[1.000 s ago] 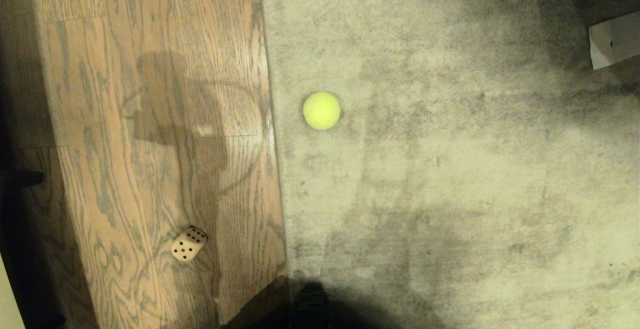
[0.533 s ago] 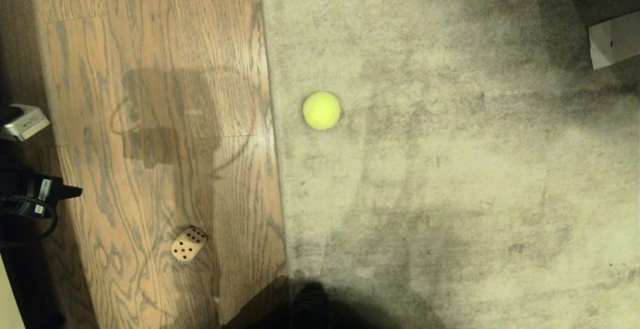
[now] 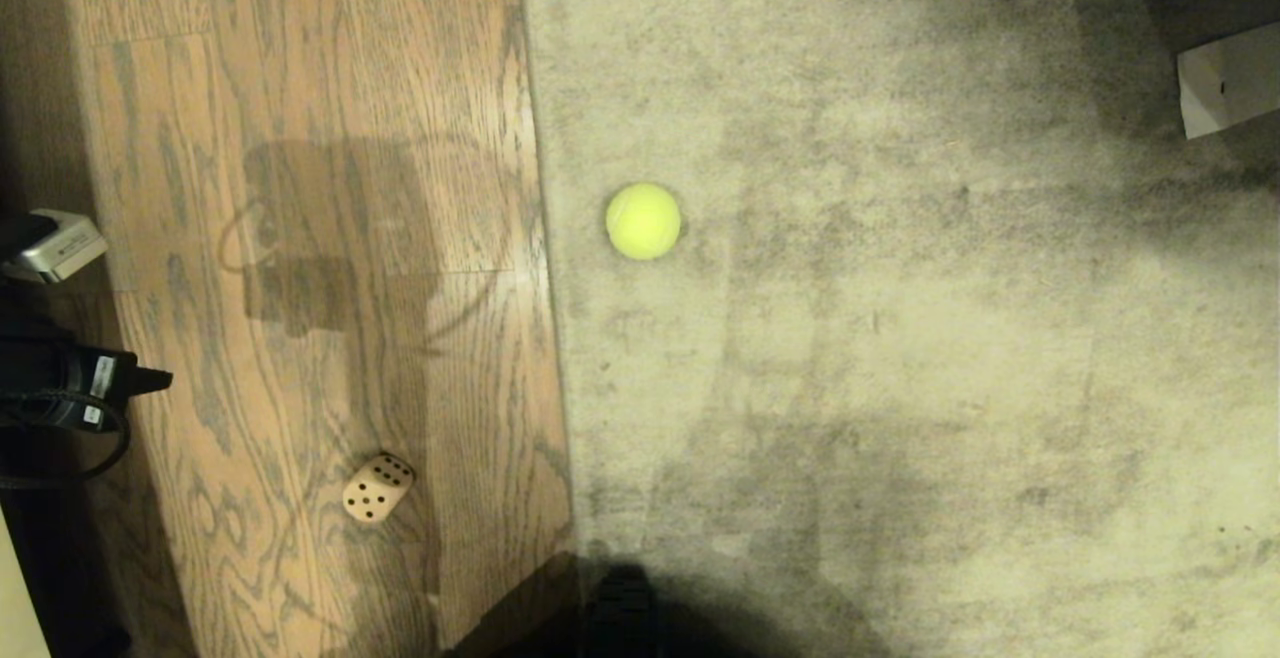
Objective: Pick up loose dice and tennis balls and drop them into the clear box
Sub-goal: Pick up the ball on the floor
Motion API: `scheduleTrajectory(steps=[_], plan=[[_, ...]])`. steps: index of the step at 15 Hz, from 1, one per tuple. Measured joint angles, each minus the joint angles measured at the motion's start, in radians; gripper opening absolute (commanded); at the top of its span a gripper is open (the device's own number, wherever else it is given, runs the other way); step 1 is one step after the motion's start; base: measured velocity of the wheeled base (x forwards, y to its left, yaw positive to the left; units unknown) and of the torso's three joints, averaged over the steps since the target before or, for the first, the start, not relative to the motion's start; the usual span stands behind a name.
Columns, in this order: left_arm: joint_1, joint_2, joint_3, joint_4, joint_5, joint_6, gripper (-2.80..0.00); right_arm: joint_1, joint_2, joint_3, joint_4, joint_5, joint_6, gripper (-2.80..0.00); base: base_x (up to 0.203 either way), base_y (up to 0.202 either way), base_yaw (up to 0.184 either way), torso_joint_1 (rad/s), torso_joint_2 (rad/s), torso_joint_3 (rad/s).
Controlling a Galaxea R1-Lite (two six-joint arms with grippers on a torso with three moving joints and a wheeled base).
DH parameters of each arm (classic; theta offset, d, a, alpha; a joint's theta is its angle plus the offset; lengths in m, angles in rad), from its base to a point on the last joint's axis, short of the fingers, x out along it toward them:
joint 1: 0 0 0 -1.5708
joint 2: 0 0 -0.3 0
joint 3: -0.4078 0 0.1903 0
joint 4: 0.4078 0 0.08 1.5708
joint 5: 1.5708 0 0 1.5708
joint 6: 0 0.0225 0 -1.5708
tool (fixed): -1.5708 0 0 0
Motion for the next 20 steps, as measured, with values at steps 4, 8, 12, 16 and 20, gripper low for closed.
scheduleTrajectory(steps=[4,8,12,16,20], plan=[[0.004,-0.065,0.092,-0.021,0.001,0.001,-2.8,0.0,0.0,0.0,0.0,0.0,0.0,-2.8,0.0,0.0,0.0,0.0,0.0,0.0],[0.007,-0.142,0.167,-0.006,0.001,0.012,-2.8,0.0,0.0,0.0,0.0,0.0,0.0,-2.8,0.0,0.0,0.0,0.0,0.0,0.0],[0.008,-0.226,0.331,-0.032,0.003,0.017,-2.8,0.0,0.0,0.0,0.0,0.0,0.0,-2.8,0.0,0.0,0.0,0.0,0.0,0.0],[0.011,-0.249,0.485,-0.107,0.04,0.018,-2.8,0.0,0.0,0.0,0.0,0.0,0.0,-2.8,0.0,0.0,0.0,0.0,0.0,0.0],[0.002,-0.227,0.531,-0.107,0.053,0.01,-2.8,0.0,0.0,0.0,0.0,0.0,0.0,-2.8,0.0,0.0,0.0,0.0,0.0,0.0]])
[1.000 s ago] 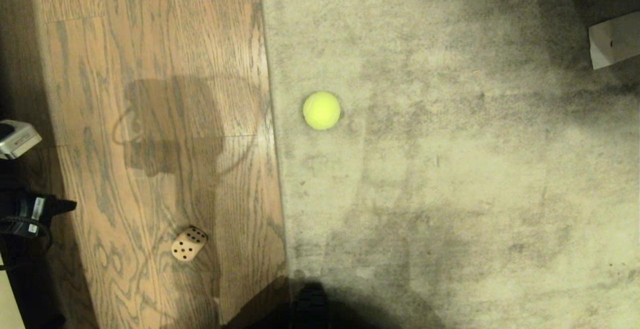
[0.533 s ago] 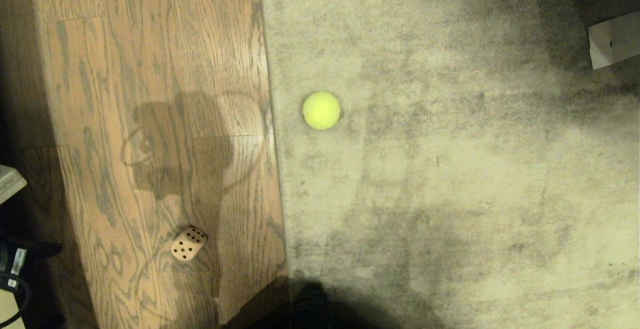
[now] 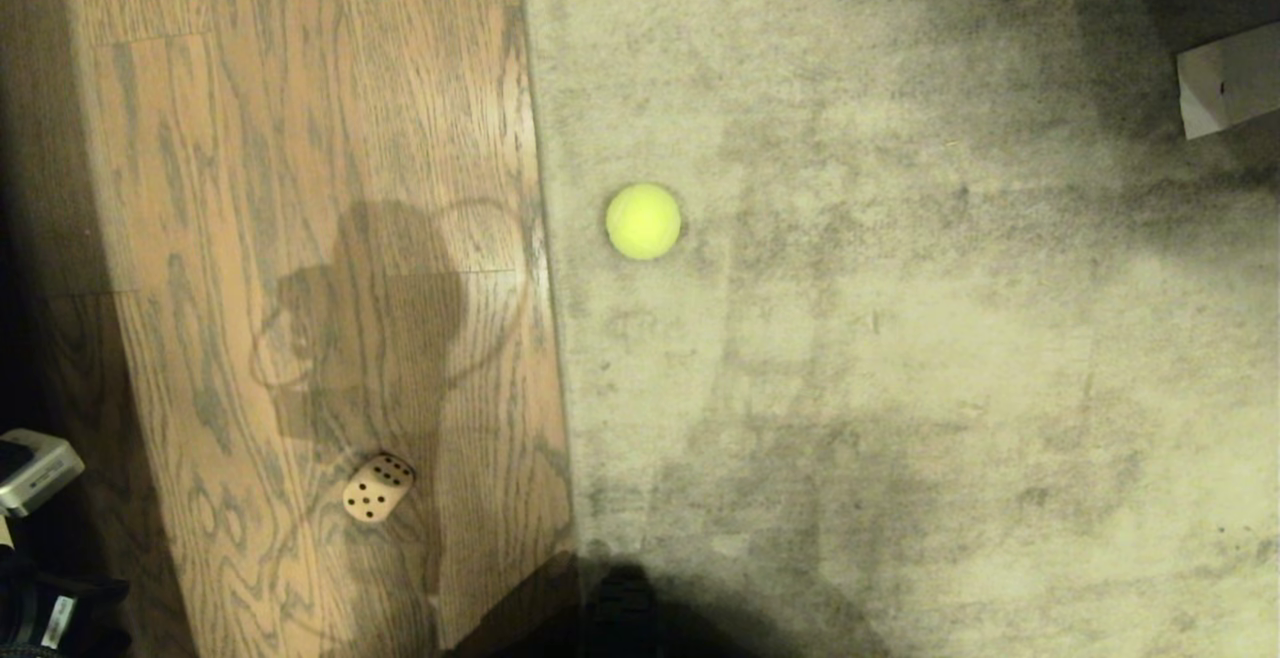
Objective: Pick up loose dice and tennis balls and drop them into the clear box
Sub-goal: Pick up the ball on the floor
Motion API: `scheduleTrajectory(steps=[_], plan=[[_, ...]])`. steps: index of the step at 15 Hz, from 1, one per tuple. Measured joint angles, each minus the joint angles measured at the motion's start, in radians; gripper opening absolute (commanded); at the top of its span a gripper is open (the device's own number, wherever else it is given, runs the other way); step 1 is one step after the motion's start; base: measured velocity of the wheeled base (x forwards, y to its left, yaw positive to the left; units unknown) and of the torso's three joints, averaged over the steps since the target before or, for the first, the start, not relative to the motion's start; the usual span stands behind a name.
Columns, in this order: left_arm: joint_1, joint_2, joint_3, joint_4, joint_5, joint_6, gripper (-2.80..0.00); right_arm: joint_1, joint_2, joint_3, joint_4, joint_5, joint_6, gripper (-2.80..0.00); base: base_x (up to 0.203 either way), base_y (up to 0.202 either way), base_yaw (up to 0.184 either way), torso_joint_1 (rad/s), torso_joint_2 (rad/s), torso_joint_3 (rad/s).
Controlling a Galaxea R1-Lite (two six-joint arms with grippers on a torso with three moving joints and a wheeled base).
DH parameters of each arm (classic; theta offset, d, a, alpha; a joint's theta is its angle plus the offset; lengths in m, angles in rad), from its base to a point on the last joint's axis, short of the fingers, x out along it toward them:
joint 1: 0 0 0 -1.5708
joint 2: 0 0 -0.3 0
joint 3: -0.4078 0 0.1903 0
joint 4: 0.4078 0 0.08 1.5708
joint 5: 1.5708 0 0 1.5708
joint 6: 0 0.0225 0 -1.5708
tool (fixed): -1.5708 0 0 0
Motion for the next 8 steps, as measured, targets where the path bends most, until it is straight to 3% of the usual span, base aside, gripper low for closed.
scheduleTrajectory(steps=[4,8], plan=[[0.001,0.002,-0.012,0.0,0.053,-0.006,-2.8,0.0,0.0,0.0,0.0,0.0,-0.001,-2.8,0.0,0.0,0.0,0.0,0.0,0.0],[-0.001,-0.009,0.004,0.009,0.06,-0.007,-2.8,0.0,0.0,0.0,0.0,0.0,0.0,-2.8,0.0,0.0,0.0,0.0,0.0,0.0]])
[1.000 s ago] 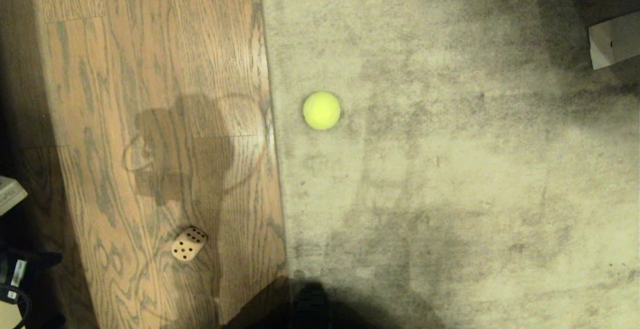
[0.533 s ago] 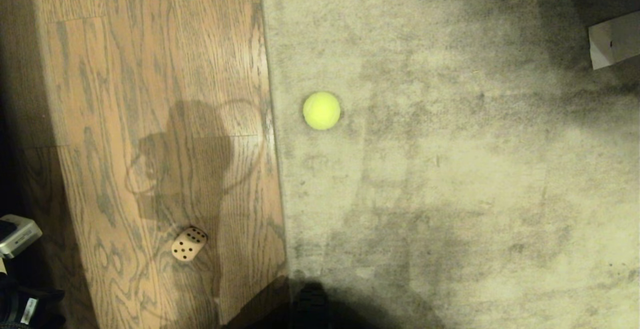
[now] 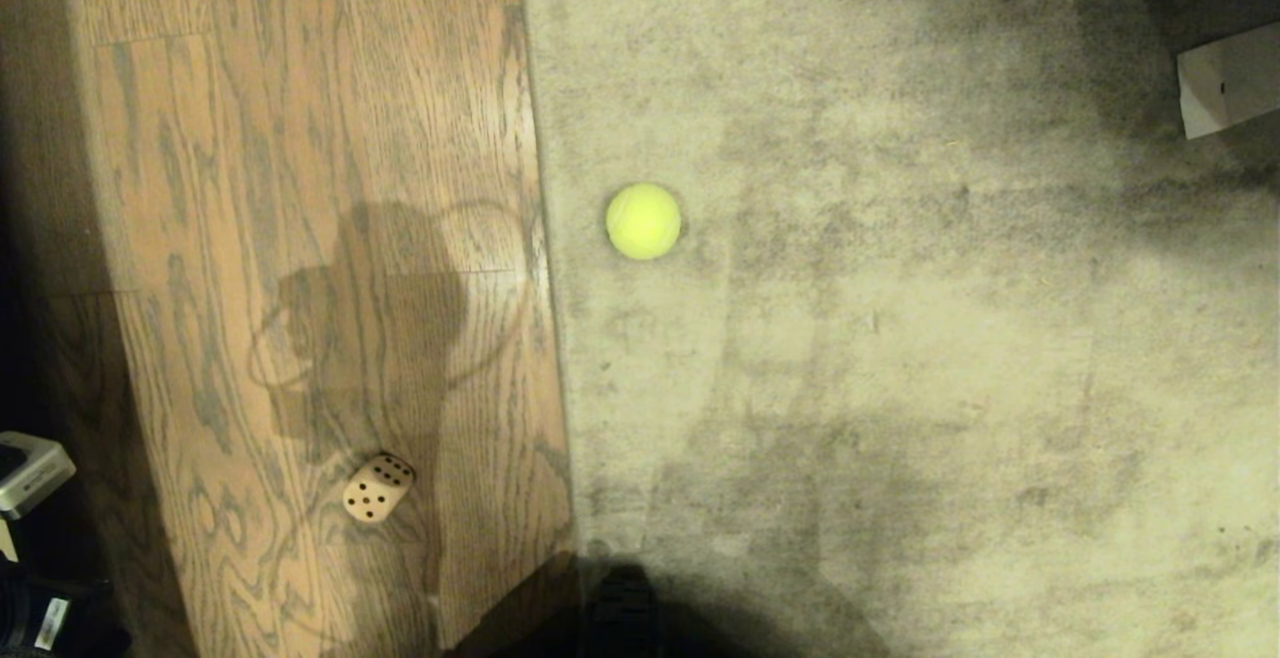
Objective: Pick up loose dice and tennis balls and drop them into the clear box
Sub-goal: Pick up the ball on the floor
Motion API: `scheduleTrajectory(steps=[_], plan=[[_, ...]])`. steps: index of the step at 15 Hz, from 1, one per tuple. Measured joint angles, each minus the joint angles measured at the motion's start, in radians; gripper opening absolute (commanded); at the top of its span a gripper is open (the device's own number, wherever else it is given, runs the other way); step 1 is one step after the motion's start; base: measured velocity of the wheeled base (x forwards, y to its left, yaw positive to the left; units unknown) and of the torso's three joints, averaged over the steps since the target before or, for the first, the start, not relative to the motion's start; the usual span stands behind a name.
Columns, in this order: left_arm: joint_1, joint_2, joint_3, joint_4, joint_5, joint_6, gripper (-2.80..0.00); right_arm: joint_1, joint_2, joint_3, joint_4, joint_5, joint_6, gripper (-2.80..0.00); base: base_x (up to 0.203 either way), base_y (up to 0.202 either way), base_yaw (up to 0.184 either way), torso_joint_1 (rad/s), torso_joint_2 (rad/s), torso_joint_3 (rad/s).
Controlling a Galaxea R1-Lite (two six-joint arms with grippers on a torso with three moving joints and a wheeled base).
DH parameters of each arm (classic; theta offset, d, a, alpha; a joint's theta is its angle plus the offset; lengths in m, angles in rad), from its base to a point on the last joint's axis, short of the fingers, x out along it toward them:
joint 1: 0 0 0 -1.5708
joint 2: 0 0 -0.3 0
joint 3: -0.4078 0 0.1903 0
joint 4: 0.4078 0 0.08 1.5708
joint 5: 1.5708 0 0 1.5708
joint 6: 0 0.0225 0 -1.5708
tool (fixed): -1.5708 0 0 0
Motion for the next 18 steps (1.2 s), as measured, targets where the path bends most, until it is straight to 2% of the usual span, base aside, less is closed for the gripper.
scheduleTrajectory(steps=[7,10,13,16,18], plan=[[-0.052,0.001,0.007,0.0,-0.008,-0.004,-2.8,0.0,0.0,0.0,0.0,0.0,0.0,-2.8,0.0,0.0,0.0,0.0,0.0,0.0],[-0.108,-0.009,0.004,0.008,-0.019,-0.014,-2.8,0.0,0.0,0.0,0.0,0.0,0.0,-2.8,0.0,0.0,0.0,0.0,0.0,0.0],[-0.194,-0.019,-0.014,0.035,-0.035,-0.02,-2.8,0.0,0.0,0.0,0.0,0.0,0.0,-2.8,0.0,0.0,0.0,0.0,0.0,0.0],[-0.276,-0.035,-0.026,0.038,-0.136,-0.02,-2.8,0.0,0.0,0.0,0.0,0.0,0.0,-2.8,0.0,0.0,0.0,0.0,0.0,0.0],[-0.319,-0.036,-0.04,0.031,-0.162,-0.021,-2.8,0.0,0.0,0.0,0.0,0.0,0.0,-2.8,0.0,0.0,0.0,0.0,0.0,0.0]])
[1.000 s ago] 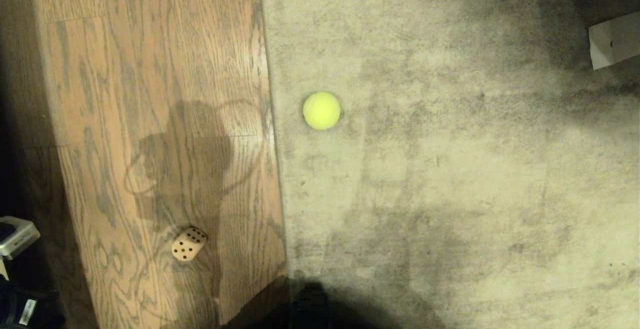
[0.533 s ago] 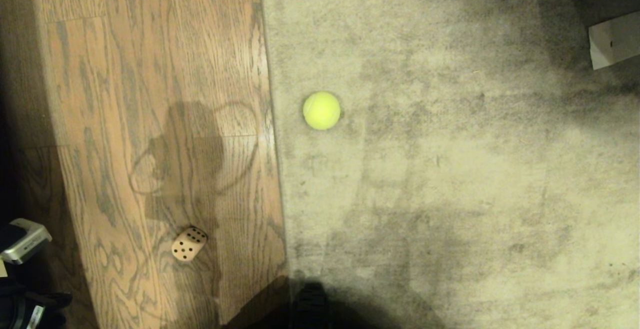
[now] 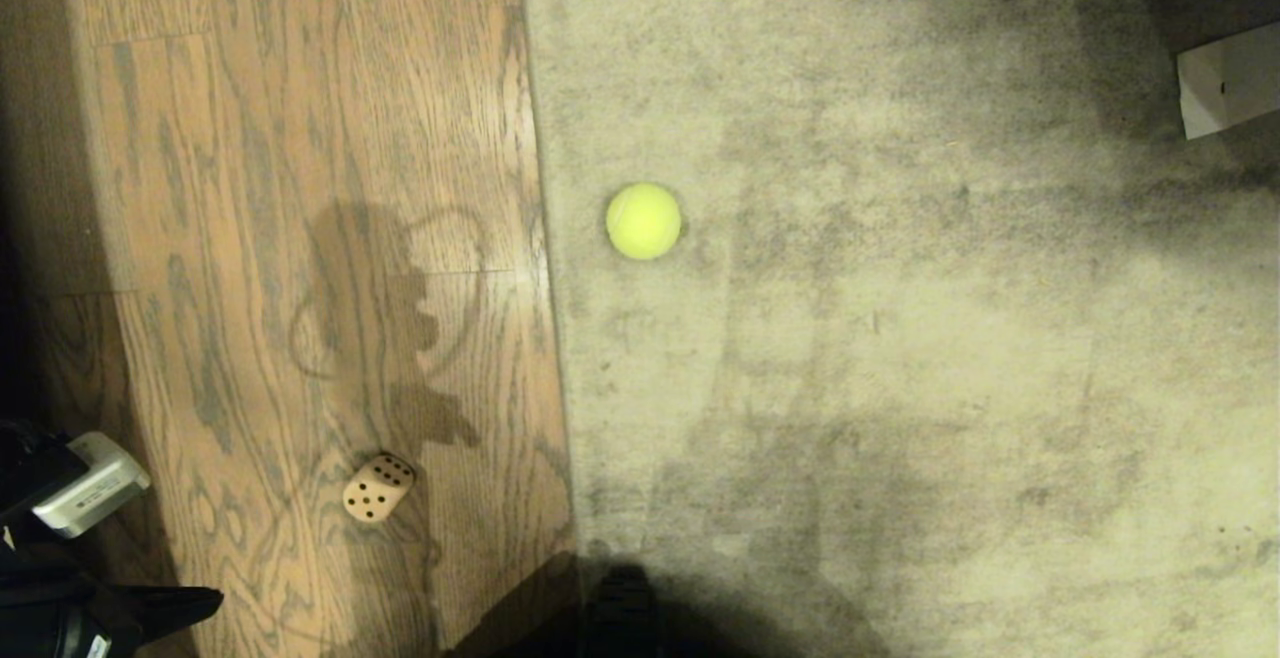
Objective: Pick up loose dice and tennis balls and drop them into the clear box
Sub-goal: Pick up the ball on the floor
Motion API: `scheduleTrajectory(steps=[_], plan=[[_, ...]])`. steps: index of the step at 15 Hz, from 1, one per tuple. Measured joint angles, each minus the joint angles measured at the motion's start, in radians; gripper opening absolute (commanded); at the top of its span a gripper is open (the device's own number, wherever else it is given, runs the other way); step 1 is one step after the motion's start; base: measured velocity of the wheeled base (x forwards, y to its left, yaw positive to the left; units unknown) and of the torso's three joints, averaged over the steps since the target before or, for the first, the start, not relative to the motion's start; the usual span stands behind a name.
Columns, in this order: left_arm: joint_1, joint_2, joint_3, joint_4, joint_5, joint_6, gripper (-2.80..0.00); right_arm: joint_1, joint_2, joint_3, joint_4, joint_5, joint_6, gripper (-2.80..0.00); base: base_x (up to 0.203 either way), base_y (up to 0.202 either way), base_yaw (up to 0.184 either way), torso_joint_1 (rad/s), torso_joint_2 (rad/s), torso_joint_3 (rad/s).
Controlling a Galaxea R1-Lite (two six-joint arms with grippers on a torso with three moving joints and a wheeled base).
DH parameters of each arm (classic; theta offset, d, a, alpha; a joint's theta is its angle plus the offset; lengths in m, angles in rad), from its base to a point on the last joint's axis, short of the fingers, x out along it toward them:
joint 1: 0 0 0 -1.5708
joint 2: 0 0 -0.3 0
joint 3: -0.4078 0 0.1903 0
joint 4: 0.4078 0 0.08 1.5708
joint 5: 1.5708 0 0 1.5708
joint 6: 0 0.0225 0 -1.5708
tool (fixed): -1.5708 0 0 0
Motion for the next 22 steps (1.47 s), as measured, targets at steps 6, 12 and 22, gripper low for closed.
scheduleTrajectory(steps=[6,12,22], plan=[[-0.121,0.094,-0.109,-0.053,-0.002,-0.02,-2.8,0.0,0.0,0.0,0.0,0.0,0.0,-2.8,0.0,0.0,0.0,0.0,0.0,0.0],[-0.326,0.184,-0.214,-0.104,0.0,-0.176,-2.8,0.0,0.0,0.0,0.0,0.0,0.0,-2.8,0.0,0.0,0.0,0.0,0.0,0.0],[-0.439,0.326,-0.385,-0.16,0.019,-0.327,0.0,0.0,0.0,0.0,0.0,-0.001,0.0,-2.8,0.0,0.0,0.0,0.0,0.0,0.0]])
